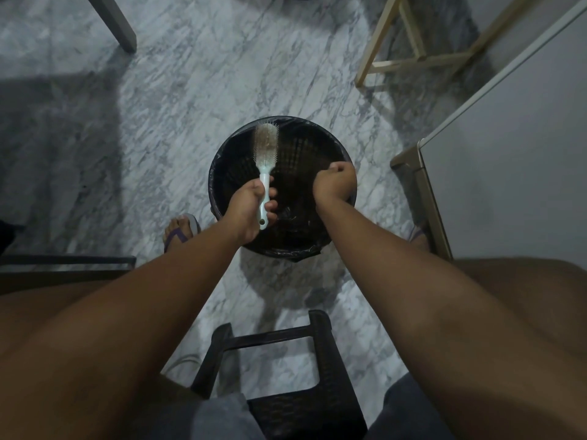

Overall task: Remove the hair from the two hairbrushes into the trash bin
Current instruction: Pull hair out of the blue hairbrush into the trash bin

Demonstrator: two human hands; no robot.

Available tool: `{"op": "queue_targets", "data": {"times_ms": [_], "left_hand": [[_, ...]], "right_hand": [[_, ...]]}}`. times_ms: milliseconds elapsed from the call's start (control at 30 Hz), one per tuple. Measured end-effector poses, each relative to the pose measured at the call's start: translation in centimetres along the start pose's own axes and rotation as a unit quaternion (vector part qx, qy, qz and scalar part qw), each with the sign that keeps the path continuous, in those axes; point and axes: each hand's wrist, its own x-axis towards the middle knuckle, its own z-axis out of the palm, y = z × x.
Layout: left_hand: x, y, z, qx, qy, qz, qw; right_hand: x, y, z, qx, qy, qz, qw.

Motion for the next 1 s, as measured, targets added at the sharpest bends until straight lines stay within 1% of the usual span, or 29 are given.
{"op": "queue_targets", "data": {"times_ms": [133,167,200,233,267,300,333,367,400,433,467,500,567,633,700,833,933,1000], "left_hand": [[0.4,0.1,-0.7,-0.03,0.064,-0.017,0.997],[0.4,0.1,-1.1,-0.031,0.075,-0.019,0.996],[0.4,0.1,-1.4,-0.033,0.081,-0.018,0.996],[0.3,0.1,-1.7,-0.039,0.08,-0.016,0.996],[0.2,0.1,-1.8,-0.05,0.074,-0.013,0.996],[0.2,0.1,-1.9,-0.059,0.067,-0.011,0.996],[0.1,0.1,-2.0,-0.057,0.06,-0.009,0.997],[0.1,0.1,-2.0,-0.044,0.053,-0.006,0.998],[0.0,0.1,-2.0,-0.025,0.045,-0.004,0.999],[0.0,0.0,-2.0,-0.008,0.034,-0.002,0.999],[-0.1,-0.1,-1.9,0.004,0.023,-0.002,1.0],[-0.1,-0.3,-1.8,0.014,0.013,-0.004,1.0],[-0.1,-0.6,-1.6,0.036,-0.008,-0.009,0.999],[0.0,-0.8,-1.5,0.044,-0.024,-0.013,0.999],[0.0,-0.8,-1.6,0.051,-0.027,-0.011,0.998],[0.4,-0.6,-2.2,0.089,-0.024,-0.008,0.996],[0.4,-0.8,-2.1,0.067,-0.014,-0.011,0.998],[0.4,-1.0,-2.0,0.037,0.006,-0.012,0.999]], "right_hand": [[-0.5,-1.1,0.1,0.073,0.085,-0.008,0.994],[-0.2,-1.0,0.1,0.071,0.089,-0.015,0.993],[0.0,-0.9,0.0,0.044,0.067,-0.02,0.997],[0.4,-0.6,0.0,-0.007,0.011,-0.015,1.0],[0.7,-0.1,0.0,-0.069,-0.068,0.012,0.995],[0.8,0.4,0.0,-0.123,-0.142,0.048,0.981],[0.5,0.6,0.0,-0.181,-0.205,0.072,0.959],[0.0,0.8,-0.1,-0.254,-0.249,0.059,0.933],[-0.6,0.8,-0.2,-0.321,-0.275,0.012,0.906],[-1.1,0.7,-0.1,-0.348,-0.287,-0.052,0.891],[-1.7,0.5,0.0,-0.329,-0.294,-0.119,0.889],[-2.0,0.4,0.2,-0.28,-0.304,-0.155,0.897],[-2.5,-0.1,0.7,-0.174,-0.309,-0.175,0.918],[-2.8,-0.7,1.1,-0.121,-0.308,-0.189,0.925],[-2.8,-1.0,1.2,-0.093,-0.307,-0.204,0.925],[-2.4,-0.9,1.5,-0.057,-0.3,-0.174,0.936],[-2.1,-1.0,1.4,-0.088,-0.243,-0.228,0.939],[-1.8,-1.3,1.1,-0.059,-0.212,-0.249,0.943]]}}
